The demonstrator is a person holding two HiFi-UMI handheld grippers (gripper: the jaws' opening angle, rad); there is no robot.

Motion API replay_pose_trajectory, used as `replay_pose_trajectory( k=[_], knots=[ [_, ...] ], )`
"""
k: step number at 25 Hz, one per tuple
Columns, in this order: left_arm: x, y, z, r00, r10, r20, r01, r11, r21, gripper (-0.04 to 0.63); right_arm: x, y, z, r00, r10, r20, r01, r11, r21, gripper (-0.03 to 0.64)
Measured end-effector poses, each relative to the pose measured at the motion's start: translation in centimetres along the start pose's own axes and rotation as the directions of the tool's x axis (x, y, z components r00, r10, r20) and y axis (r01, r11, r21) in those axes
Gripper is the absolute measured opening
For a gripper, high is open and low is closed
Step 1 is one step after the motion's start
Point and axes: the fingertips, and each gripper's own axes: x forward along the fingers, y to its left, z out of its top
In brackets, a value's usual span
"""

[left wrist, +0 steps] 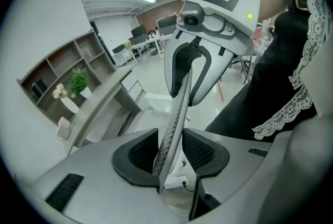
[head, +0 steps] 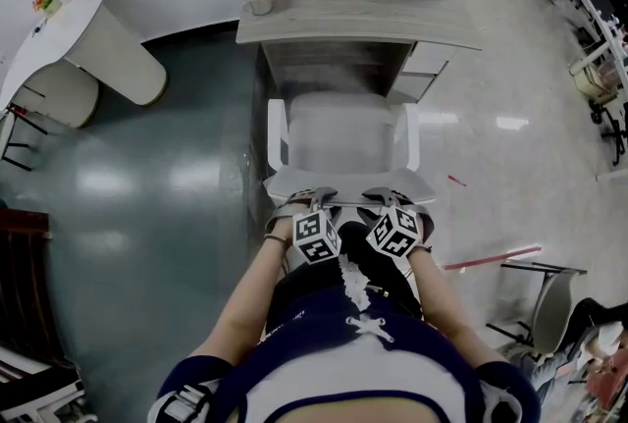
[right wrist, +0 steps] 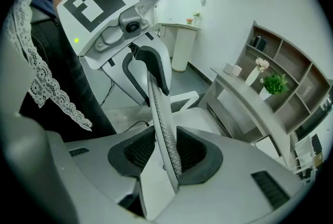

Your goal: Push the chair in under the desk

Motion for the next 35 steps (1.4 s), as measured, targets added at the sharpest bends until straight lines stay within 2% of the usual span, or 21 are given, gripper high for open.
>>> replay_pose_trajectory(
  k=[6, 12, 21, 27, 35],
  knots=[
    [-0.1, 0.7, -0.2, 1.000, 0.013, 0.003, -0.013, 1.000, 0.006, 0.150, 0.2, -0.4, 0.4, 1.000, -0.028, 0.012, 0.028, 0.999, -0.020, 0.123],
    [-0.1, 0.8, -0.1, 1.000, 0.007, 0.004, -0.007, 1.000, 0.000, 0.150, 0.2, -0.6, 0.5, 1.000, 0.009, 0.003, -0.009, 1.000, -0.004, 0.121],
    [0.2, 2.0, -0.2, 1.000, 0.022, 0.011, -0.022, 1.000, 0.020, 0.150, 0.7, -1.6, 0.8, 1.000, -0.002, 0.002, 0.002, 1.000, 0.005, 0.121],
    [0.9, 3.4, -0.1, 1.000, 0.012, -0.001, -0.012, 1.000, -0.001, 0.155, 1.2, -3.0, 0.8, 1.000, -0.021, 0.008, 0.022, 1.000, -0.007, 0.121],
    [2.1, 6.3, 0.1, 1.000, 0.017, -0.003, -0.017, 1.000, -0.015, 0.157, 2.2, -6.0, 1.3, 1.000, -0.004, 0.001, 0.004, 1.000, 0.000, 0.121]
  ],
)
